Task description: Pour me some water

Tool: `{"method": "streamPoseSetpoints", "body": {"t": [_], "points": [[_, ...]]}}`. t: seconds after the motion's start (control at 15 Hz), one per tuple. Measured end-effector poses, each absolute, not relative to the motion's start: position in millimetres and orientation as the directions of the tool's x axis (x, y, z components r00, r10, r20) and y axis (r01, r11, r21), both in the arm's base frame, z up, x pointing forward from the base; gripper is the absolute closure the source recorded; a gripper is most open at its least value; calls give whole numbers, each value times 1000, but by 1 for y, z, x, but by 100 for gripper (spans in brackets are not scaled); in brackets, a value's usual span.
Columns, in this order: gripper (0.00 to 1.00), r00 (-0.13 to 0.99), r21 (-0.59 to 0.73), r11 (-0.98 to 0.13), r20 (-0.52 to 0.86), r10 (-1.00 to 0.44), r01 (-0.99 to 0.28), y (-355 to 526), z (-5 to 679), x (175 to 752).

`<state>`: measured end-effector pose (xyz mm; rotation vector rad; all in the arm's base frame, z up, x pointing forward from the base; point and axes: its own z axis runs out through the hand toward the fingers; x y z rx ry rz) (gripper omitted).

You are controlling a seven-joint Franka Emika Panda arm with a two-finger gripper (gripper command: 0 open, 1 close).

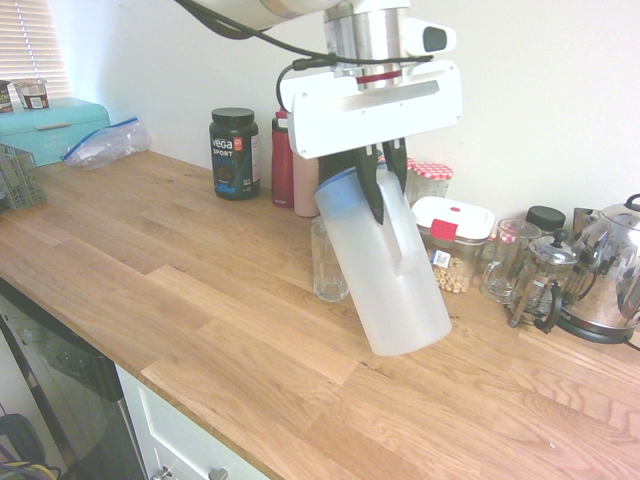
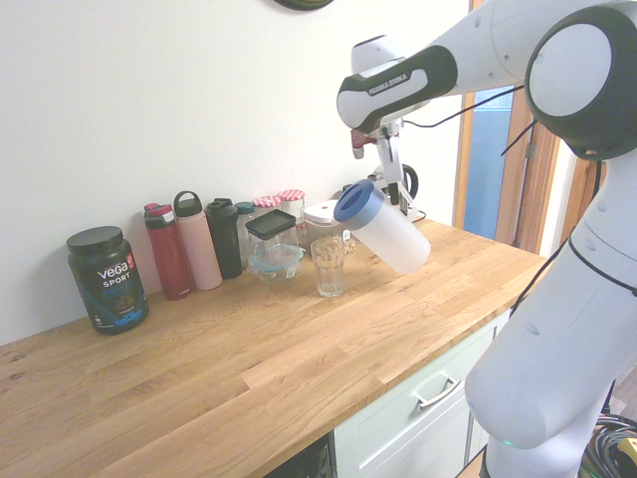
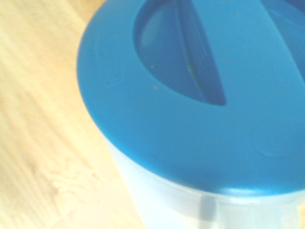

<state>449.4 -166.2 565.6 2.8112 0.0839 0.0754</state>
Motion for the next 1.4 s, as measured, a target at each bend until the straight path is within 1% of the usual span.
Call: {"method": "streamPoseSetpoints", "body": {"t": [0.33, 0.6, 0.8, 1.4], "points": [[100, 995, 502, -861, 7, 101, 84, -128, 562, 461], [100, 994, 595, -797, -21, 110, 101, -115, 550, 462], [100, 993, 636, -763, -45, 113, 115, -104, 534, 461], [100, 993, 711, -693, -68, 99, 118, -98, 531, 463]]}}
